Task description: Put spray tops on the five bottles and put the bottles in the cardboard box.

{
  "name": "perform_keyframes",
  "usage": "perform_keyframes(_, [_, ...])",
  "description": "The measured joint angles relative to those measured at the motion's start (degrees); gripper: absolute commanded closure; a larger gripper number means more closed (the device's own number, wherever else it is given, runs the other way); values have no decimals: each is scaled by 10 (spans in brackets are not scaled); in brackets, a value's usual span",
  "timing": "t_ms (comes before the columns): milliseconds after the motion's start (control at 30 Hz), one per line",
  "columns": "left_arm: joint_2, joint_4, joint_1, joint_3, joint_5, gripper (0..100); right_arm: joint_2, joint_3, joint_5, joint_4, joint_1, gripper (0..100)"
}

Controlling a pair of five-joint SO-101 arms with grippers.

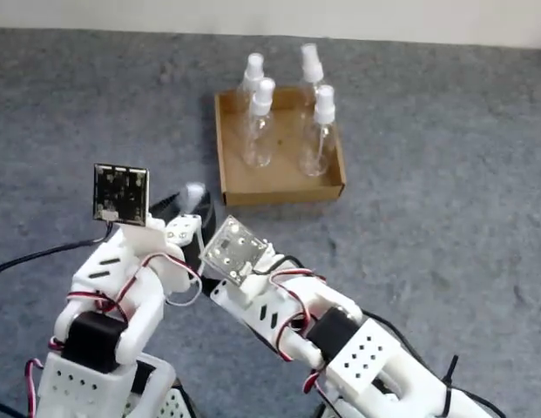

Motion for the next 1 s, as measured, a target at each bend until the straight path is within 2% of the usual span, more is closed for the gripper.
perform_keyframes(167, [0,0,0,4,0,996,1,0,-4,0,0,995])
perform_keyframes(333, [-1,13,4,3,0,996,1,1,-67,0,36,995])
perform_keyframes(600, [-1,20,5,2,0,989,2,1,-77,1,44,995])
perform_keyframes(800, [-1,20,5,2,0,870,2,6,-77,1,44,995])
perform_keyframes(1000, [-1,28,4,9,-11,866,1,5,-77,0,54,995])
